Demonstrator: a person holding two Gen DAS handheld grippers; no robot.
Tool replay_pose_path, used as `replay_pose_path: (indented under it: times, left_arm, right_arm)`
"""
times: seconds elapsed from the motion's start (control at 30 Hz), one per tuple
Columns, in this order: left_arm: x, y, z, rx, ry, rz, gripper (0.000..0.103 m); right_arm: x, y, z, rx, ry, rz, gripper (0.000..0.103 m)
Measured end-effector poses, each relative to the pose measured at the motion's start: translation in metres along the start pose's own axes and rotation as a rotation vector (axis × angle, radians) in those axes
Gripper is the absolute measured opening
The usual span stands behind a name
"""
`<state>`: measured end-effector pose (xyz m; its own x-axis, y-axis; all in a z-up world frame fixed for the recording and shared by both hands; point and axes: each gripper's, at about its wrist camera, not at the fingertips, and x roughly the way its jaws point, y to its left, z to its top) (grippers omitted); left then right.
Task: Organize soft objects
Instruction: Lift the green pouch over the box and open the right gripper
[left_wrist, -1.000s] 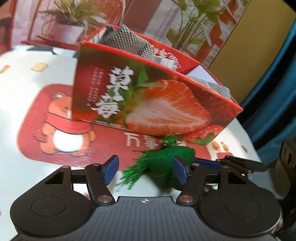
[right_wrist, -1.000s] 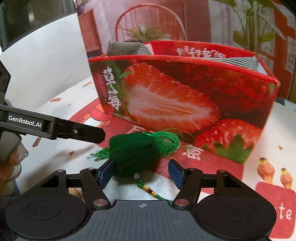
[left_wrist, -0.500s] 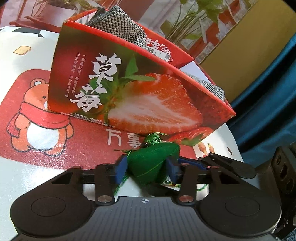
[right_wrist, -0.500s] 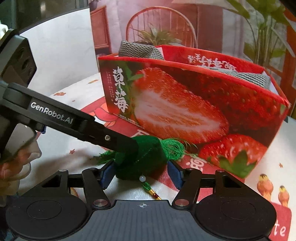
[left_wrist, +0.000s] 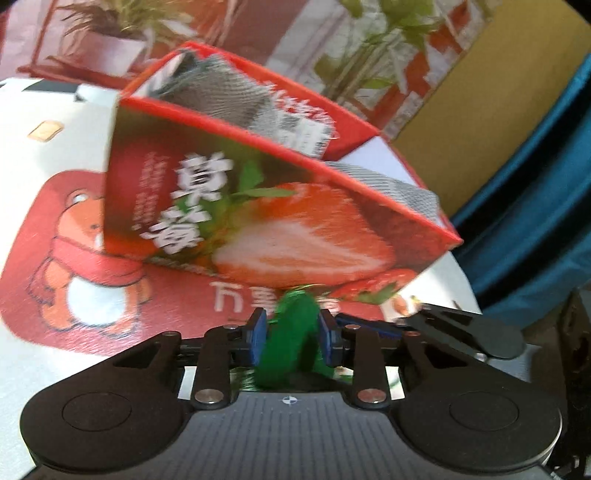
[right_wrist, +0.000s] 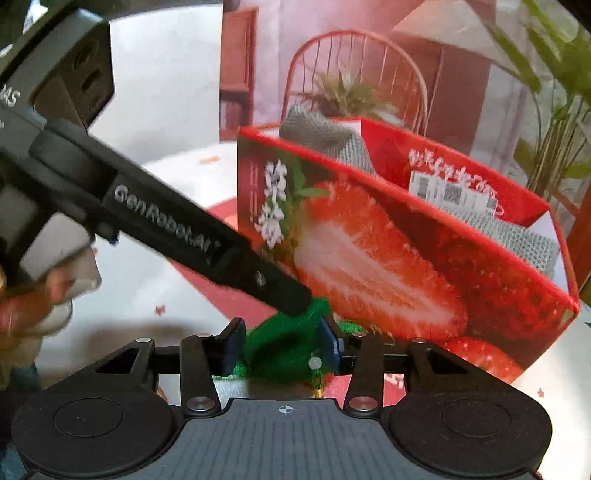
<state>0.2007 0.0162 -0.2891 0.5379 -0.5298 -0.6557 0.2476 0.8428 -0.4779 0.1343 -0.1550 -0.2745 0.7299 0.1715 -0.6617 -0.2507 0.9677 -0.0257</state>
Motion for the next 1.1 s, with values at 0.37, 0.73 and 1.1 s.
replay_pose_path:
  times: [0.37,0.73,1.1]
  left_arm:
    - [0.016,0.018,-0.009,-0.084,0.022,-0.131,0.063]
    - [0.038,0.015,-0.014,-0.076,0.059,-0.185,0.061]
    - [-0.017,-0.017,0.012,0.025,-0.099,-0.195,0.059]
  right_arm:
    - [0.007,-0.018,-0.022,0.125,0.044,0.005,0.049]
    - [0.020,-0.027,-0.038,0.196,0.044,0.025,0.052]
    - [-0.015,-0.020,-0.013,0.112,-0.101,-0.005,0.049]
